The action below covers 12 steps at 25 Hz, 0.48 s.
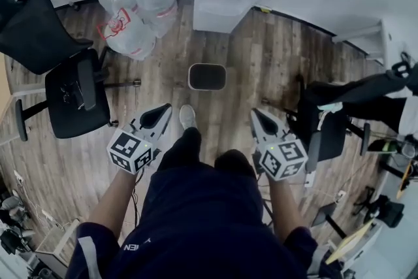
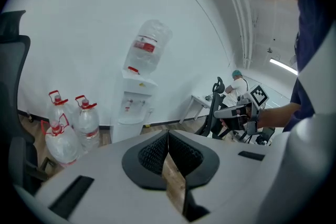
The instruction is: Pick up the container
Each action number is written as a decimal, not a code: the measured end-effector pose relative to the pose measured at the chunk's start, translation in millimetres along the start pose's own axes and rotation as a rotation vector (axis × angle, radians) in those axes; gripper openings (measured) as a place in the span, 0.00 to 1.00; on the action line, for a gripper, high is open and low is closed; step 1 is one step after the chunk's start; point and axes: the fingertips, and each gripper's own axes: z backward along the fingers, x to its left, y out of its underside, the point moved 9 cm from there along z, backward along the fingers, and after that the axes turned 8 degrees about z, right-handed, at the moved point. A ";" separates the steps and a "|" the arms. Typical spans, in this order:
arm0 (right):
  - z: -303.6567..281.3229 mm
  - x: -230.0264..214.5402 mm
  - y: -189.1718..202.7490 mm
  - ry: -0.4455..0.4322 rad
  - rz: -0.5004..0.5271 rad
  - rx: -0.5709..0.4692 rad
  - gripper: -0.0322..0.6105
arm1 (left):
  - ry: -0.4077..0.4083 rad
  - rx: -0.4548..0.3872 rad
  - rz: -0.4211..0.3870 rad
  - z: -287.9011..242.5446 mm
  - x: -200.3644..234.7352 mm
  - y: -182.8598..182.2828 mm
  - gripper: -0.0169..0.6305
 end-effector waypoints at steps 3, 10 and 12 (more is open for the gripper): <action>-27.8 -8.8 -5.5 -0.008 -0.015 0.031 0.07 | 0.014 0.027 0.000 -22.6 20.9 -7.7 0.06; -103.7 -37.7 -5.7 -0.006 -0.024 0.127 0.07 | -0.009 0.079 0.029 -79.6 72.1 -5.9 0.07; -131.2 -47.4 0.2 -0.020 -0.026 0.163 0.07 | -0.014 0.093 0.052 -99.7 89.9 -0.6 0.06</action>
